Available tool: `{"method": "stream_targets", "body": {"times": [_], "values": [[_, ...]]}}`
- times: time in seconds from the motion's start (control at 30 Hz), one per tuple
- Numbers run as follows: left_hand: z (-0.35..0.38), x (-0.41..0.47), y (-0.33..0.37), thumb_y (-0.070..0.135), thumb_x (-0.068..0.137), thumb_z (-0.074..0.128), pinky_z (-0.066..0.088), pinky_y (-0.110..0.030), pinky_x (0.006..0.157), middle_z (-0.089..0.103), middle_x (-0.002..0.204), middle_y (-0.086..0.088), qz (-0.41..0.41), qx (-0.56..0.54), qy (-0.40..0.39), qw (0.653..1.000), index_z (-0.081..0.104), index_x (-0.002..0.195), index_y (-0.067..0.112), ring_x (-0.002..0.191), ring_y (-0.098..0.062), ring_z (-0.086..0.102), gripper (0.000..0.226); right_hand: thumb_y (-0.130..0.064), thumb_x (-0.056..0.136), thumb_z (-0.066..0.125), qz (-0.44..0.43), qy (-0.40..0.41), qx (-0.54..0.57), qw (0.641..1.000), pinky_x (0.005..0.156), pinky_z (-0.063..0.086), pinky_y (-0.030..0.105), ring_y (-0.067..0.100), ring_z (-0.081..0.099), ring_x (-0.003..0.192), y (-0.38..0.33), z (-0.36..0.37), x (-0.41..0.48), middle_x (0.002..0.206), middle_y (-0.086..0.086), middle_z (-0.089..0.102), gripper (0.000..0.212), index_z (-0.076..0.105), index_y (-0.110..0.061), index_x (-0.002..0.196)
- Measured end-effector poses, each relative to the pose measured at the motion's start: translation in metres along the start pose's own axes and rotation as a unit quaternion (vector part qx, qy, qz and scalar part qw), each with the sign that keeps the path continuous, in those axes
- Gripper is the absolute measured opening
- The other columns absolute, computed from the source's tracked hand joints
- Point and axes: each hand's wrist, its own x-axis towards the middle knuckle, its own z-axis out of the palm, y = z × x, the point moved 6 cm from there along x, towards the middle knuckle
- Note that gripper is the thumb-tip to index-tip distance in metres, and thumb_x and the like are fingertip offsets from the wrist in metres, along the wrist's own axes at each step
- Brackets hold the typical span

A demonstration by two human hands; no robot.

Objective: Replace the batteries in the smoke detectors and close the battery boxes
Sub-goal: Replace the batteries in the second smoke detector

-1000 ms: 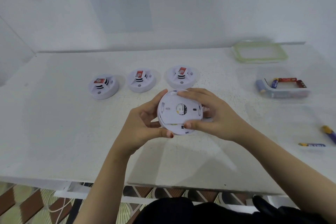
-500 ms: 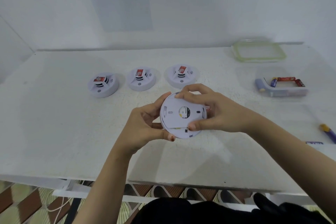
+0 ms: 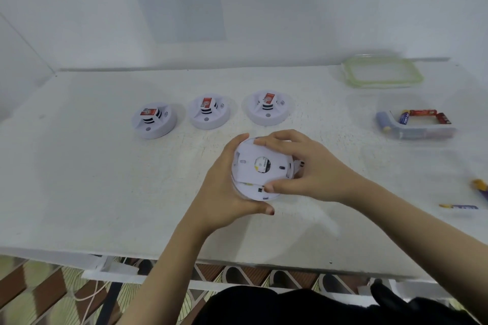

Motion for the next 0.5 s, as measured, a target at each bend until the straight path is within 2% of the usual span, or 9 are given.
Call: {"method": "stream_targets", "body": {"times": [0.07, 0.17, 0.23, 0.33, 0.4, 0.5], "values": [[-0.001, -0.005, -0.004, 0.033, 0.041, 0.094, 0.041, -0.005, 0.092, 0.048, 0.129, 0.035, -0.001, 0.015, 0.027, 1.000, 0.028, 0.137, 0.044, 0.121, 0.012, 0.047, 0.116, -0.044, 0.069, 0.076, -0.009, -0.012, -0.007, 1.000, 0.093, 0.033, 0.009, -0.009, 0.036, 0.118, -0.002, 0.008, 0.000, 0.127, -0.017, 0.039, 0.068, 0.042, -0.054, 0.127], [-0.005, -0.013, -0.010, 0.039, 0.041, 0.093, 0.043, -0.006, 0.088, 0.050, 0.125, 0.034, 0.017, 0.033, 0.069, 0.997, 0.037, 0.131, 0.041, 0.117, 0.008, 0.051, 0.106, -0.036, 0.072, 0.078, -0.008, -0.059, 0.003, 0.998, 0.101, 0.039, 0.028, 0.000, 0.035, 0.124, 0.000, 0.018, 0.000, 0.131, -0.015, 0.037, 0.073, 0.039, -0.051, 0.131], [-0.003, -0.015, -0.013, 0.038, 0.042, 0.093, 0.043, -0.005, 0.086, 0.047, 0.123, 0.040, 0.016, 0.036, 0.081, 0.996, 0.036, 0.131, 0.039, 0.117, 0.009, 0.050, 0.105, -0.031, 0.072, 0.078, -0.006, -0.082, 0.013, 0.997, 0.102, 0.041, 0.035, 0.002, 0.033, 0.126, 0.001, 0.022, 0.001, 0.133, -0.014, 0.036, 0.075, 0.038, -0.049, 0.134], [-0.001, -0.017, -0.017, 0.036, 0.047, 0.092, 0.043, -0.005, 0.086, 0.046, 0.127, 0.039, 0.016, 0.036, 0.091, 0.995, 0.034, 0.135, 0.035, 0.119, 0.008, 0.050, 0.106, -0.025, 0.075, 0.078, 0.002, -0.106, 0.014, 0.994, 0.102, 0.041, 0.032, -0.001, 0.031, 0.125, 0.003, 0.025, 0.004, 0.133, -0.016, 0.034, 0.075, 0.039, -0.045, 0.136], [-0.001, -0.018, -0.018, 0.040, 0.049, 0.091, 0.044, -0.006, 0.086, 0.051, 0.127, 0.031, 0.015, 0.049, 0.098, 0.994, 0.036, 0.137, 0.036, 0.118, 0.005, 0.052, 0.104, -0.027, 0.075, 0.076, 0.008, -0.118, 0.010, 0.993, 0.100, 0.042, 0.031, 0.000, 0.031, 0.124, 0.005, 0.026, 0.007, 0.132, -0.018, 0.033, 0.073, 0.040, -0.044, 0.136], [0.000, -0.019, -0.020, 0.044, 0.047, 0.090, 0.041, -0.003, 0.086, 0.053, 0.125, 0.032, 0.011, 0.069, 0.106, 0.992, 0.038, 0.133, 0.040, 0.115, 0.011, 0.052, 0.100, -0.032, 0.073, 0.072, 0.012, -0.134, -0.001, 0.991, 0.102, 0.038, 0.029, 0.000, 0.031, 0.123, 0.008, 0.029, 0.010, 0.132, -0.018, 0.033, 0.072, 0.038, -0.049, 0.134]]}}
